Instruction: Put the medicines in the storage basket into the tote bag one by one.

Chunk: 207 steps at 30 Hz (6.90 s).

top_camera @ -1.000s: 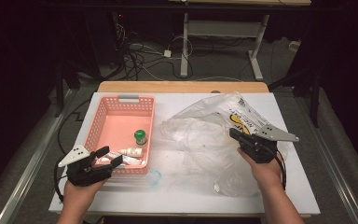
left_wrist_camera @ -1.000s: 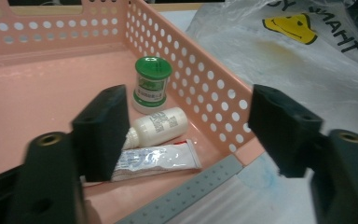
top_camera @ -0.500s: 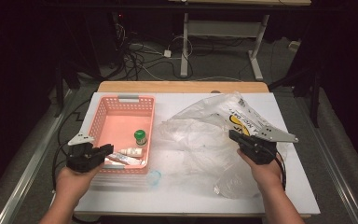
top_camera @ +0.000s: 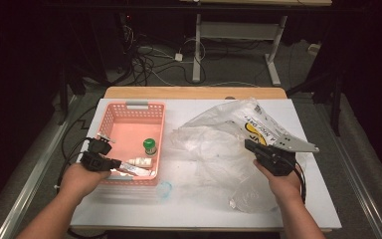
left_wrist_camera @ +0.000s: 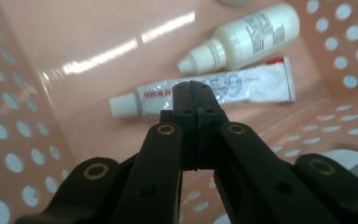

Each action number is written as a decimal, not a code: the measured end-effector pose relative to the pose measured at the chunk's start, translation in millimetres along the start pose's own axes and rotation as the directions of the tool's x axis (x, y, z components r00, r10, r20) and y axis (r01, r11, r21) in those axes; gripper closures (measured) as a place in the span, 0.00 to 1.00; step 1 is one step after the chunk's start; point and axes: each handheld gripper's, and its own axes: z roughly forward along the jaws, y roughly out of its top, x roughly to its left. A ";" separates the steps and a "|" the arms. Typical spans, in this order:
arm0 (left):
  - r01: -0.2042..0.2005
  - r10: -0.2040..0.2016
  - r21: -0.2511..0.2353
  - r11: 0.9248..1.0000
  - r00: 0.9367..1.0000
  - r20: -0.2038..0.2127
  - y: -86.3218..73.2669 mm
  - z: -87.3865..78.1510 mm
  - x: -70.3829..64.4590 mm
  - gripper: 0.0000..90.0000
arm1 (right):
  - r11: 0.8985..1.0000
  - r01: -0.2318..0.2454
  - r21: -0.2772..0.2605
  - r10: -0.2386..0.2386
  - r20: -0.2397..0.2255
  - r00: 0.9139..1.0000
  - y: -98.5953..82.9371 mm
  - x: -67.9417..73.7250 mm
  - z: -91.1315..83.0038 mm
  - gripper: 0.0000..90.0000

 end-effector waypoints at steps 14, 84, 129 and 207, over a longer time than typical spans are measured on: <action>-0.004 0.007 0.372 0.928 1.000 -0.005 32.5 22.0 8.7 0.97 | 1.000 -0.002 -0.002 0.002 -0.004 1.000 0.7 -0.7 -2.6 1.00; -0.182 0.178 0.180 0.967 0.983 0.039 65.1 38.0 -29.8 0.97 | 1.000 0.015 0.022 -0.015 0.001 1.000 -4.3 2.8 -2.1 1.00; 0.017 0.018 0.294 0.956 0.993 -0.117 64.1 48.3 3.7 0.46 | 1.000 0.017 0.020 -0.017 0.004 1.000 -3.7 2.6 -2.7 1.00; -0.090 0.077 -0.494 0.865 0.996 -0.046 4.6 -19.7 -10.1 0.74 | 1.000 0.019 0.006 -0.019 0.016 1.000 -3.7 2.4 -5.9 1.00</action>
